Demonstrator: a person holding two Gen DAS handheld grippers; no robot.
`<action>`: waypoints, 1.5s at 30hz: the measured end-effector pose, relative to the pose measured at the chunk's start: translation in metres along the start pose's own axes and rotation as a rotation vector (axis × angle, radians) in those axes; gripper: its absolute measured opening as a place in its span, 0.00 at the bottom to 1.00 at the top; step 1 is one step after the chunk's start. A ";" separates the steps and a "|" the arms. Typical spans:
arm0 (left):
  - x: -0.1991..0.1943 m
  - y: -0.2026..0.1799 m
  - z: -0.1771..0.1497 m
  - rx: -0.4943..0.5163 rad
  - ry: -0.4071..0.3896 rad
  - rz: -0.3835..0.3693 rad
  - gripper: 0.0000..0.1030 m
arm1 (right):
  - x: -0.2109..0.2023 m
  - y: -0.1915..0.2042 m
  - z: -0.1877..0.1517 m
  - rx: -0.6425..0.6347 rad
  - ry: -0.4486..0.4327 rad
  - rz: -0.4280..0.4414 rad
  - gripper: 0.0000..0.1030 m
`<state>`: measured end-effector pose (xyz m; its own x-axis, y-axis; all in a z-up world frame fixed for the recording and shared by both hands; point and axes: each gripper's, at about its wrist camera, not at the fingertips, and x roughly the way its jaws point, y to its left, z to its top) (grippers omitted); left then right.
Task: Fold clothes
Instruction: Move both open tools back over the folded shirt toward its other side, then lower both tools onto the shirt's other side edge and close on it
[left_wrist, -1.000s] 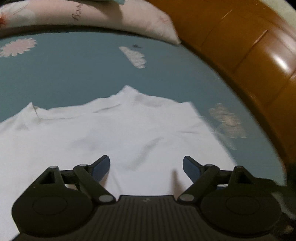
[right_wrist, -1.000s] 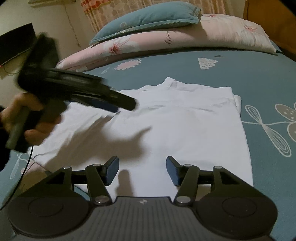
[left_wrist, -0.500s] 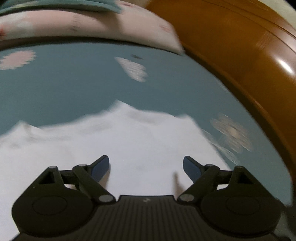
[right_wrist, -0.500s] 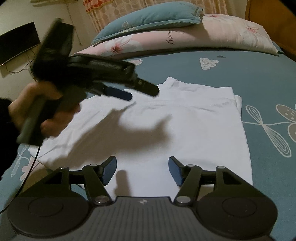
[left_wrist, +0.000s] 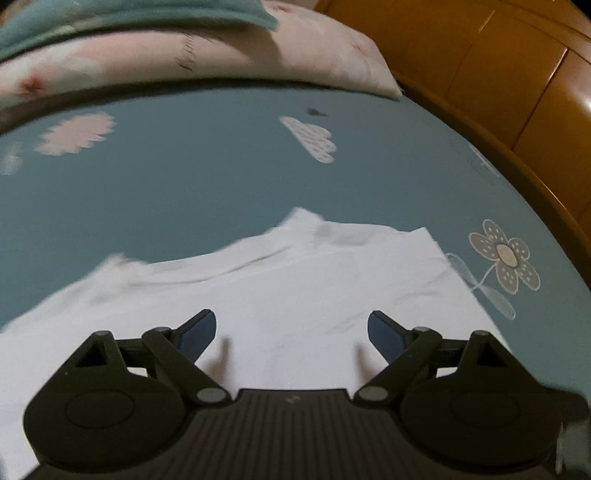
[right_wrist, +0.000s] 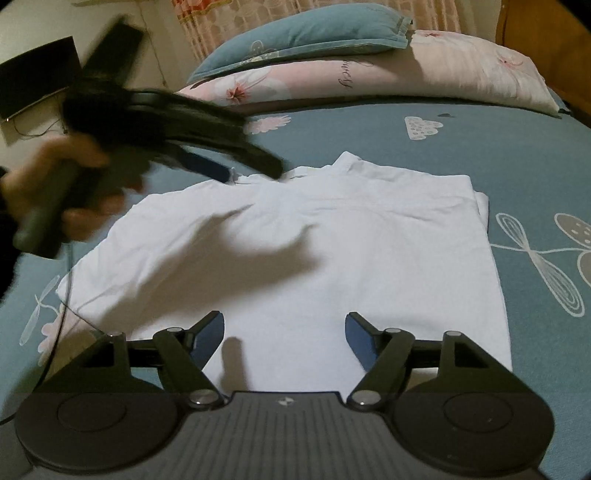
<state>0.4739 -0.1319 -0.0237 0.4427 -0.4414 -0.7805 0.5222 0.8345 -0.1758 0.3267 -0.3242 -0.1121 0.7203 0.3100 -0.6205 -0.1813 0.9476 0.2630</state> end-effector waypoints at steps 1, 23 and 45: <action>-0.005 0.008 -0.008 -0.017 0.018 -0.001 0.91 | 0.000 0.000 0.000 0.001 0.000 0.001 0.76; -0.048 0.088 -0.070 -0.067 -0.035 0.250 0.91 | -0.001 0.005 0.002 -0.003 0.005 -0.002 0.79; -0.095 -0.010 -0.235 1.367 0.059 0.557 0.91 | -0.097 0.074 0.000 -0.610 0.110 -0.341 0.84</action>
<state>0.2553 -0.0207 -0.0882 0.8003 -0.1339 -0.5844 0.5793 -0.0782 0.8113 0.2439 -0.2845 -0.0325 0.7375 -0.0360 -0.6743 -0.3237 0.8575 -0.3998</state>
